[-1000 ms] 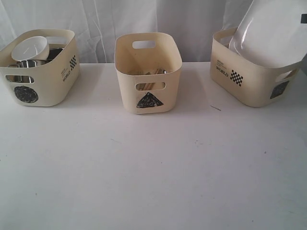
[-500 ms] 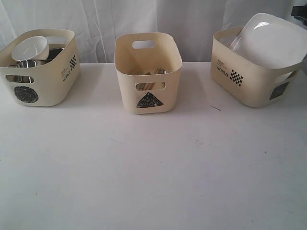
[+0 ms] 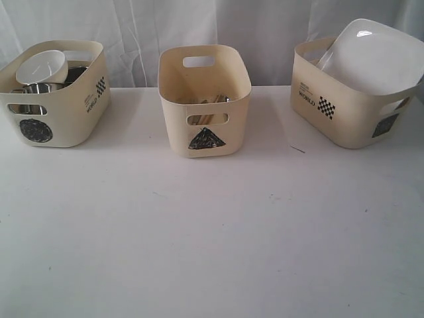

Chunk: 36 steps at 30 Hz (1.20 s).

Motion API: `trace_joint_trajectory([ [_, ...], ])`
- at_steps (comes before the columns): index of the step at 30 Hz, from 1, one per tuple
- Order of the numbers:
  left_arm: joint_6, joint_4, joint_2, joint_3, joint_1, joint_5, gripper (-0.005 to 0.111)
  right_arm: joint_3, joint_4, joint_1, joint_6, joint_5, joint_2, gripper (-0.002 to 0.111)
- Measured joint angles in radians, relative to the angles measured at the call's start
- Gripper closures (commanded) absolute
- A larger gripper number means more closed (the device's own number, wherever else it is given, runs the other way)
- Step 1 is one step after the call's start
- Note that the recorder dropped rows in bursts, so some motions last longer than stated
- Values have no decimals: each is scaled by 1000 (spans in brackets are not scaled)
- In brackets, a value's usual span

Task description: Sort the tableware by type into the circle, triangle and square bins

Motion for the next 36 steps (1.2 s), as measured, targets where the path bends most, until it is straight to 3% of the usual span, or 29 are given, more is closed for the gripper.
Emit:
trace_joint_trajectory([
  [5, 0, 0, 0, 0, 0, 0, 107, 113, 2, 47, 349, -71, -107, 108],
  [8, 0, 0, 0, 0, 0, 0, 107, 262, -11, 83, 378, -247, -246, 108],
  [11, 0, 0, 0, 0, 0, 0, 107, 428, -21, 117, 201, -401, -443, 108],
  [15, 0, 0, 0, 0, 0, 0, 107, 618, -26, 219, -159, -476, -713, 108],
  [21, 0, 0, 0, 0, 0, 0, 107, 885, -29, 395, -474, -343, -963, 108],
  [27, 0, 0, 0, 0, 0, 0, 107, 1052, -37, 422, -495, -96, -1121, 108],
  [36, 0, 0, 0, 0, 0, 0, 107, 1077, -91, 425, -491, -138, -1231, 108],
])
